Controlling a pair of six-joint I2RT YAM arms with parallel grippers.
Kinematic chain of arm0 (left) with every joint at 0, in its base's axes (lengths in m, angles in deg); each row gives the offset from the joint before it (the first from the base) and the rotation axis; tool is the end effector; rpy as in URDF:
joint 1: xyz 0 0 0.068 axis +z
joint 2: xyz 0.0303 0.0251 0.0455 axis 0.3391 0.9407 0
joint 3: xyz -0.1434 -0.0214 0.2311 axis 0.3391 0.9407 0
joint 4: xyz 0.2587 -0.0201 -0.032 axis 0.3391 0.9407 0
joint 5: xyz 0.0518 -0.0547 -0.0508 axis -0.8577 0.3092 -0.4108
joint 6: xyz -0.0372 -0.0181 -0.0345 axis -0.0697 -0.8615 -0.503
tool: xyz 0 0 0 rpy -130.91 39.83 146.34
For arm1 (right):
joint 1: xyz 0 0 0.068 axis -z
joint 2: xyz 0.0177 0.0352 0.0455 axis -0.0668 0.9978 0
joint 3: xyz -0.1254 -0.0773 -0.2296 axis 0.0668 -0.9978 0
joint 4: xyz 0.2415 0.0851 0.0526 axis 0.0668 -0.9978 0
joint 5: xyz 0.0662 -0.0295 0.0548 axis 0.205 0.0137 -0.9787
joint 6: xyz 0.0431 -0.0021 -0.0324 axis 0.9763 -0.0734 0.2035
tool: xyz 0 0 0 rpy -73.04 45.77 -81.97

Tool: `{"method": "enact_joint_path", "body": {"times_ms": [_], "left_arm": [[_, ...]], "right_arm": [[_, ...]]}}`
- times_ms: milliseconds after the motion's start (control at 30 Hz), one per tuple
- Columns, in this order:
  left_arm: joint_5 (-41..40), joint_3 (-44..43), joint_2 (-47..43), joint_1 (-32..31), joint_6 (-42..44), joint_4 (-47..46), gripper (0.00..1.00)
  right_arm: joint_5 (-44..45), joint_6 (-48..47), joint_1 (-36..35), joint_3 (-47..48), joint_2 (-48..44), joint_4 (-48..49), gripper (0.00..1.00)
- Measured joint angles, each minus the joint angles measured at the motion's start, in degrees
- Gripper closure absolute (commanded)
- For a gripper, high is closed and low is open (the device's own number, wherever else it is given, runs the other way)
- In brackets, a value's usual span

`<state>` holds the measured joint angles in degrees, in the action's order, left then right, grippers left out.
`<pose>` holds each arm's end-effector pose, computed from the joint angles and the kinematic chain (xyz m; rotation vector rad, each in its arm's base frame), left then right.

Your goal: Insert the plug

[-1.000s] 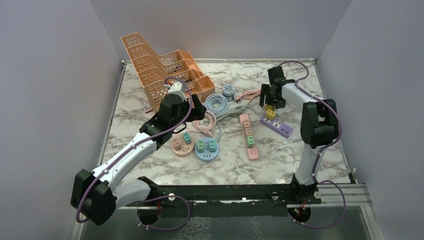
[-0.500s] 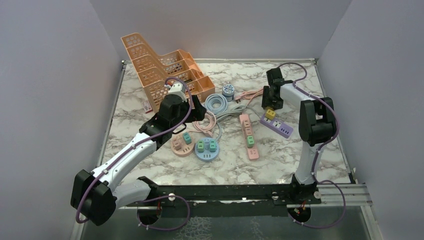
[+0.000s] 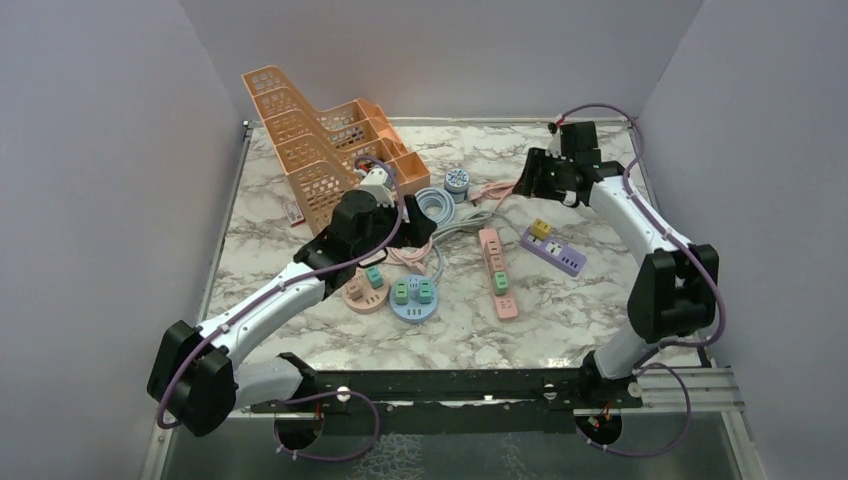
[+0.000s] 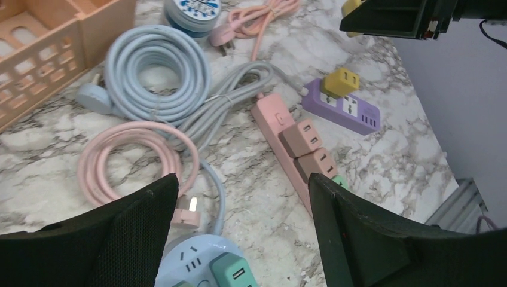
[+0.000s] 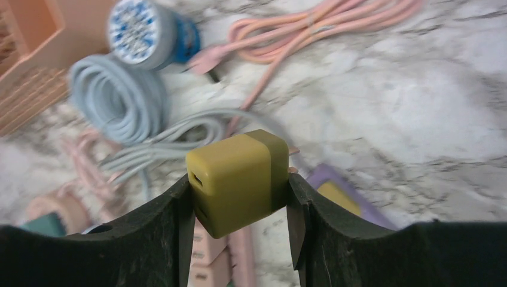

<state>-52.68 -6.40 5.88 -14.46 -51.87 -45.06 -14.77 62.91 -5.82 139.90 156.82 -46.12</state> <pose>0.2217 -0.1539 0.2890 0.0798 2.0137 -0.8297 0.3632 0.0661 0.2691 0.1354 2.4857 0.3555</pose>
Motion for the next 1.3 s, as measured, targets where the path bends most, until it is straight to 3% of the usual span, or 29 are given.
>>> {"method": "enact_joint_path", "body": {"times_ms": [133, 333, 600, 1033, 1133, 1300], "left_arm": [[2.56, 1.95, 1.79, -2.69, 2.19, -7.28, 0.17], [12.63, 7.26, 2.97, -5.42, 8.98, -22.43, 0.17], [23.65, 9.18, 3.61, -8.41, 14.38, -38.82, 0.17], [26.60, 2.10, 7.87, -13.46, 26.38, -44.22, 0.22], [26.77, 0.59, 9.40, -14.64, 28.55, -44.65, 0.30], [26.77, -0.13, 11.43, -16.09, 30.56, -44.70, 0.52]], "right_arm": [[-11.43, 1.31, 0.00, -5.86, -7.28, 1.38, 0.64], [-32.70, 7.34, -0.02, -17.35, -18.49, 6.03, 0.63], [-54.97, 24.61, -0.66, -31.01, -30.53, 22.93, 0.61], [-61.75, 41.64, -1.22, -31.95, -34.18, 33.00, 0.61], [-61.90, 43.32, -1.25, -31.95, -34.18, 33.46, 0.61], [-61.92, 44.74, -1.29, -31.95, -34.18, 33.48, 0.61]]}}
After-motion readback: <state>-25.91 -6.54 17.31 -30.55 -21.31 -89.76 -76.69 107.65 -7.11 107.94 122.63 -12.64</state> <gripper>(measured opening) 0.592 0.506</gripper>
